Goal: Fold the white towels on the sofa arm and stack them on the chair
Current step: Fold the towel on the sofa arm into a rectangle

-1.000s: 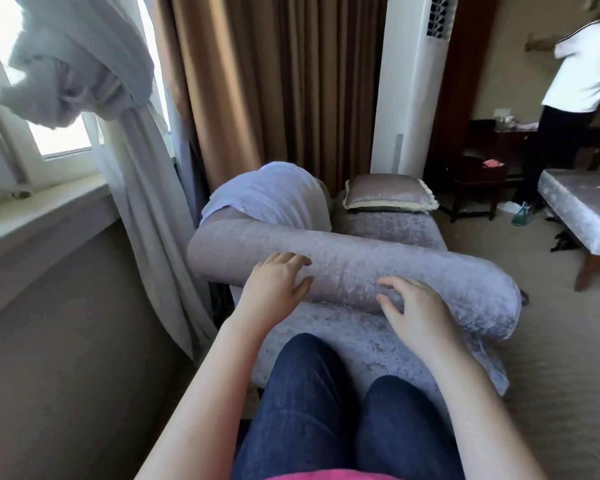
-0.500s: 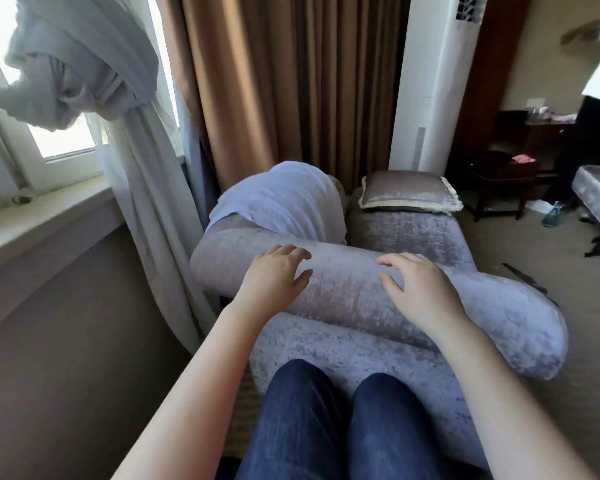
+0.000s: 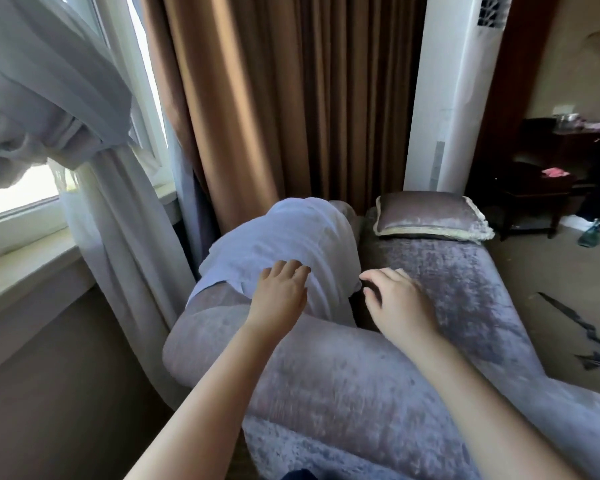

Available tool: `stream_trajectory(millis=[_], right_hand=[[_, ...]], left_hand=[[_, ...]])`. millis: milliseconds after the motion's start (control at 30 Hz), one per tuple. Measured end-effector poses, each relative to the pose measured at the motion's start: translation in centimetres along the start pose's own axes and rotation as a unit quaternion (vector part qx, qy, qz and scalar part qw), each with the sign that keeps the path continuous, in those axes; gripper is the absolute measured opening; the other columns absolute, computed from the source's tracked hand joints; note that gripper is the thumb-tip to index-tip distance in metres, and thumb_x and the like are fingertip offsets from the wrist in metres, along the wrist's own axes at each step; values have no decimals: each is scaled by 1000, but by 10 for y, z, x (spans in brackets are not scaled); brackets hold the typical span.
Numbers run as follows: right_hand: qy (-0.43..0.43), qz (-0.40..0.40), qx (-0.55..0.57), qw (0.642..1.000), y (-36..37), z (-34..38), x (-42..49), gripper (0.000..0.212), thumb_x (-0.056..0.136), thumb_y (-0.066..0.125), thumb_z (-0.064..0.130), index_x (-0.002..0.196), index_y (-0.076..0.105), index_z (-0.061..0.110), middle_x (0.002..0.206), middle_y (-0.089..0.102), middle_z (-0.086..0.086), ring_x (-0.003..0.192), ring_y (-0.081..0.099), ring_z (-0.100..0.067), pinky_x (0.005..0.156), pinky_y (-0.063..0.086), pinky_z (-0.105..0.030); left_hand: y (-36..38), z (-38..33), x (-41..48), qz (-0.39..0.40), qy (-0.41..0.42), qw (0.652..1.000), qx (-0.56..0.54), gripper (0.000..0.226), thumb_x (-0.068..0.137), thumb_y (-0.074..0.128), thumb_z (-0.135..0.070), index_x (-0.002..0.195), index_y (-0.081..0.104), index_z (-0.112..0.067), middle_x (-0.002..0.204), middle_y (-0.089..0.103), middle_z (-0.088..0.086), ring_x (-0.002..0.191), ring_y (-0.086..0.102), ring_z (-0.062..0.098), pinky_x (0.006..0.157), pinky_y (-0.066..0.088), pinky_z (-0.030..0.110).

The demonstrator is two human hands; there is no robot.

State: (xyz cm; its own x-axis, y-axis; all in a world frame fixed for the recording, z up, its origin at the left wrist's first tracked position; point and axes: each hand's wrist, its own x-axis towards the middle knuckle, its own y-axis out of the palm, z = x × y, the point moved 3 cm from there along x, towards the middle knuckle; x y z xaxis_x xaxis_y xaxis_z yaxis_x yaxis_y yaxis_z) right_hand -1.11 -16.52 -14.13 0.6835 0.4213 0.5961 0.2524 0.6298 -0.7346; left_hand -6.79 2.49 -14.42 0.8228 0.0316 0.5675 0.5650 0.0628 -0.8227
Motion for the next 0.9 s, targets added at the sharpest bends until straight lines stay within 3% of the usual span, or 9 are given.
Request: stream_trajectory(millis=[67, 200, 400, 567, 733, 900], right_hand=[[0, -9, 1, 1000, 27, -1, 13, 18, 81, 64, 9, 97, 71, 15, 93, 70, -1, 85, 62, -29, 73, 51, -40], [29, 1, -4, 1000, 75, -11, 38, 18, 78, 67, 7, 94, 70, 15, 89, 69, -1, 82, 63, -30, 69, 51, -39], [87, -17, 16, 996, 102, -14, 111, 20, 91, 56, 15, 109, 67, 17, 106, 66, -4, 101, 56, -28, 86, 46, -40], [115, 57, 8, 992, 141, -16, 139, 25, 96, 49, 23, 119, 61, 18, 118, 61, -3, 113, 50, -25, 90, 39, -35], [98, 108, -3, 989, 171, -20, 145, 38, 99, 47, 36, 132, 52, 18, 132, 54, -2, 123, 45, -24, 96, 38, -36], [117, 64, 80, 988, 177, -35, 144, 31, 99, 49, 32, 122, 62, 17, 119, 62, -6, 113, 53, -29, 91, 45, -42]], left_hand=[[19, 8, 10, -5, 3, 999, 36, 38, 58, 83, -7, 93, 69, -13, 91, 66, 1, 78, 63, 25, 64, 49, 36], [44, 32, 46, -41, -13, 997, 67, 26, 63, 79, -5, 84, 66, -13, 85, 64, 1, 76, 59, 25, 67, 44, 36], [79, 56, 77, -67, -22, 995, 70, 19, 68, 64, -3, 86, 64, -11, 86, 62, 4, 78, 59, 28, 71, 33, 35], [90, 57, 77, -107, -22, 994, 30, 19, 68, 54, -1, 84, 61, -8, 86, 61, 6, 78, 56, 27, 65, 45, 39], [91, 57, 78, -131, -29, 991, 23, 18, 73, 40, -7, 78, 56, -8, 78, 56, 5, 72, 52, 26, 60, 43, 38], [91, 59, 80, -136, -48, 989, 21, 20, 72, 38, -10, 79, 56, -8, 79, 56, 5, 73, 53, 27, 60, 41, 37]])
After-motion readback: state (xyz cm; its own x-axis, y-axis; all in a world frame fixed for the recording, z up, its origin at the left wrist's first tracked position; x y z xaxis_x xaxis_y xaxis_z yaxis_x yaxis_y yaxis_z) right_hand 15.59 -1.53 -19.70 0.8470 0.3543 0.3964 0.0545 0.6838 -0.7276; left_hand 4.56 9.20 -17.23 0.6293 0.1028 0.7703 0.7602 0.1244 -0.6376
